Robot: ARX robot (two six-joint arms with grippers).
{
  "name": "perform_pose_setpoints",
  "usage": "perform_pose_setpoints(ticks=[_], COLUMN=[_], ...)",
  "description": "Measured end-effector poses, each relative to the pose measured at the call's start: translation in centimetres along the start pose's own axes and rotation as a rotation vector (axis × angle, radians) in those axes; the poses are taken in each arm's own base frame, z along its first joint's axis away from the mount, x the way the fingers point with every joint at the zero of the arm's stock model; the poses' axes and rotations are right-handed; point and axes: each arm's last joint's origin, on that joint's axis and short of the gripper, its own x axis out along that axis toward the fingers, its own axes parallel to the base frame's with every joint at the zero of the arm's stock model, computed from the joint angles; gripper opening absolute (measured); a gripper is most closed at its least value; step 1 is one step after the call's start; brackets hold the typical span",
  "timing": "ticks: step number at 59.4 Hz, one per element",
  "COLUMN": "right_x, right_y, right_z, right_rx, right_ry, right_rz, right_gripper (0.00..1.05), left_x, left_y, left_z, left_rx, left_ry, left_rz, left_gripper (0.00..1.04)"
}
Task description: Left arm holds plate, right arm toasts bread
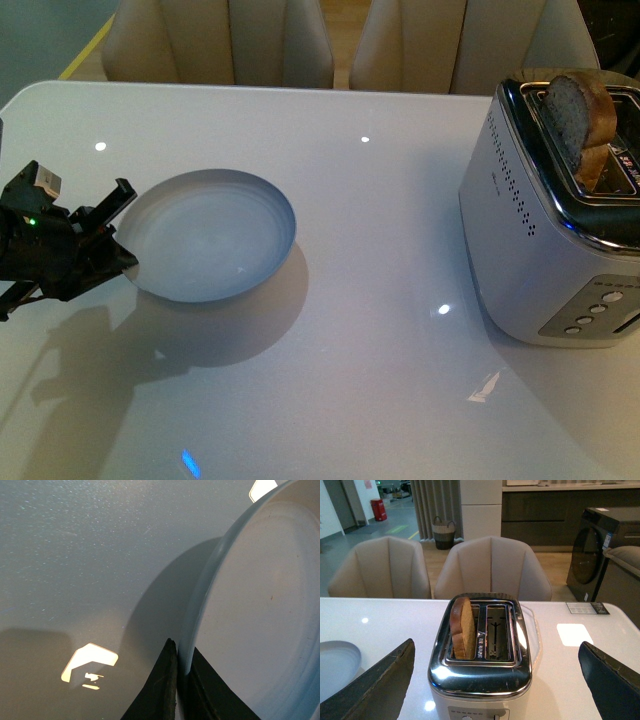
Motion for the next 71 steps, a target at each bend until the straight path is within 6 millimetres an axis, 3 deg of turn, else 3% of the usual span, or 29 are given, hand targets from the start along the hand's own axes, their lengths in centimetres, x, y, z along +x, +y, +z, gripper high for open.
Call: perform_pose_setpoints(ticks=[22, 47, 56, 60, 65, 71], right_x=[0.0, 0.0, 0.0, 0.0, 0.0, 0.0], right_y=[0.0, 0.0, 0.0, 0.0, 0.0, 0.0], right_z=[0.0, 0.0, 0.0, 0.0, 0.0, 0.0], right_rx=[0.000, 0.000, 0.000, 0.000, 0.000, 0.000], right_ry=[0.000, 0.000, 0.000, 0.000, 0.000, 0.000], right_rz=[0.000, 0.000, 0.000, 0.000, 0.000, 0.000], right_gripper=[0.96, 0.96, 0.96, 0.96, 0.96, 0.96], left_x=[2.4, 2.1, 1.9, 1.4, 0.1, -1.7], left_y=[0.3, 1.7, 1.8, 1.6, 1.0, 0.2], left_z=[-0.8, -1.5, -1.6, -1.4, -1.1, -0.9], left_rx=[0.013, -0.008, -0.009, -0.006, -0.006, 0.004], left_ry=[0.028, 0.039, 0.036, 0.021, -0.011, -0.063], left_rz=[-0.019, 0.008, 0.016, 0.019, 0.012, -0.007], left_gripper=[0.03, 0.03, 0.26, 0.42, 0.61, 0.77])
